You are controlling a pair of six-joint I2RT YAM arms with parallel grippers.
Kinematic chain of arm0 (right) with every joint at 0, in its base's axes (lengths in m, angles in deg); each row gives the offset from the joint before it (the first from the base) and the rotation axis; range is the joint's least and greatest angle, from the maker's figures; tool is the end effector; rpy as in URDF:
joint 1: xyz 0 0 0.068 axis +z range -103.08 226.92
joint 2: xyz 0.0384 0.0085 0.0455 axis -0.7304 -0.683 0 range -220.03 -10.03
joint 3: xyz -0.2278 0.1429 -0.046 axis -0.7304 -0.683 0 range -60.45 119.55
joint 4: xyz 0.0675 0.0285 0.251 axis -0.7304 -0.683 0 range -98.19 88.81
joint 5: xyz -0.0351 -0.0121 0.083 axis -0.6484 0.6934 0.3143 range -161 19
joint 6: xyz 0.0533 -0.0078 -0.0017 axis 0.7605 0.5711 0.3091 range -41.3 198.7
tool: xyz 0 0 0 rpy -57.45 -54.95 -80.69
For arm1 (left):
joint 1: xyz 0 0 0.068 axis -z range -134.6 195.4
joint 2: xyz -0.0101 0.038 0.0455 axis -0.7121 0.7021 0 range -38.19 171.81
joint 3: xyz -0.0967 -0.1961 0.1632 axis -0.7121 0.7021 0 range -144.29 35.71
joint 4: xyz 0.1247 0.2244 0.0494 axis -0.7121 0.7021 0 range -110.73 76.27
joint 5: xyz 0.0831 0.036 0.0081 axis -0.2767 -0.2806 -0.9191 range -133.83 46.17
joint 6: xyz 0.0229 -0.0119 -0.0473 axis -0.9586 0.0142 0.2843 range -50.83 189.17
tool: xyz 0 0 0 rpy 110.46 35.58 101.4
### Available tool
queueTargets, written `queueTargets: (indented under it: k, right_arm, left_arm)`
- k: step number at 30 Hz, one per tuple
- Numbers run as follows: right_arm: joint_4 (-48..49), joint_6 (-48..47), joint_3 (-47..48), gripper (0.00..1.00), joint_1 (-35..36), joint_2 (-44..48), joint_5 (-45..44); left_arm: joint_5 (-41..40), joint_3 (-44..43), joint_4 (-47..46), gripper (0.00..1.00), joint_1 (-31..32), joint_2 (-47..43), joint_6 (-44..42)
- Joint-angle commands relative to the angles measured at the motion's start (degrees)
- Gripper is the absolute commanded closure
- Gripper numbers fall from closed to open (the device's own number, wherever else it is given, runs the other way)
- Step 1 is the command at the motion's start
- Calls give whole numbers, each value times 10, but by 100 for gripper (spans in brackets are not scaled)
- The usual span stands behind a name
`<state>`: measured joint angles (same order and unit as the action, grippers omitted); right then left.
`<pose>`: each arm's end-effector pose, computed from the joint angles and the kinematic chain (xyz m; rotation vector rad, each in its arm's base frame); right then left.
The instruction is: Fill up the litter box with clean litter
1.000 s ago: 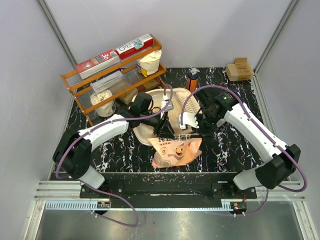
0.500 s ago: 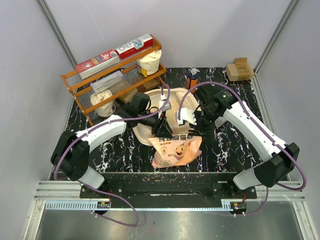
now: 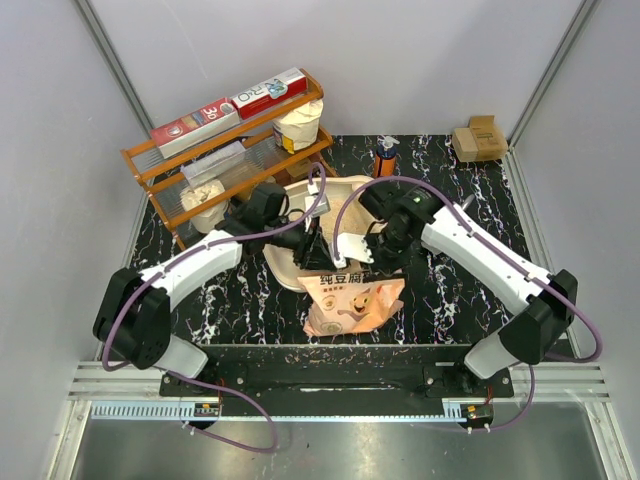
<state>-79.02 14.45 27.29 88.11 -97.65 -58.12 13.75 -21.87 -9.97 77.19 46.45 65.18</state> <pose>0.2033 0.1883 0.3316 -2.3097 1.7142 0.2563 0.2513 -0.1912 0.2614 1.1947 1.8429 -1.3808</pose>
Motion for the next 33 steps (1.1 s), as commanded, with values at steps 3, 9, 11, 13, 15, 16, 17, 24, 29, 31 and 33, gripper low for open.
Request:
queueTargets:
  k: [3, 9, 11, 13, 15, 16, 17, 24, 29, 31, 33]
  right_arm:
    - [-146, 20, 16, 100, 46, -20, -3]
    - [-151, 38, 10, 100, 71, -29, -42]
    - [-151, 44, 9, 95, 71, -34, -55]
    - [-147, 53, 7, 86, 71, -32, -53]
    - [-134, 66, 9, 74, 71, -19, -45]
    - [-126, 73, 13, 68, 71, -13, -45]
    - [-117, 81, 17, 63, 69, -1, -47]
    - [-49, 186, 108, 40, 26, 24, -48]
    - [70, 368, 157, 0, -79, 30, -80]
    - [114, 412, 159, 1, -98, 31, -126]
    - [162, 466, 147, 0, -109, 38, -174]
  left_arm:
    - [2, 19, -22, 54, -27, -40, 1]
    - [0, 29, -24, 54, -36, -51, 3]
    - [-1, 29, -24, 54, -38, -53, 5]
    - [-2, 26, -24, 53, -41, -54, 7]
    - [-5, 20, -17, 52, -45, -56, 6]
    - [-7, 10, -10, 51, -46, -57, -4]
    - [-10, 3, 12, 50, -49, -60, -12]
    - [-52, -89, 183, 41, -75, -76, -110]
    - [-127, -158, 255, 3, -104, -102, -138]
    - [-150, -181, 267, 1, -114, -113, -146]
    - [-164, -191, 267, 1, -125, -121, -145]
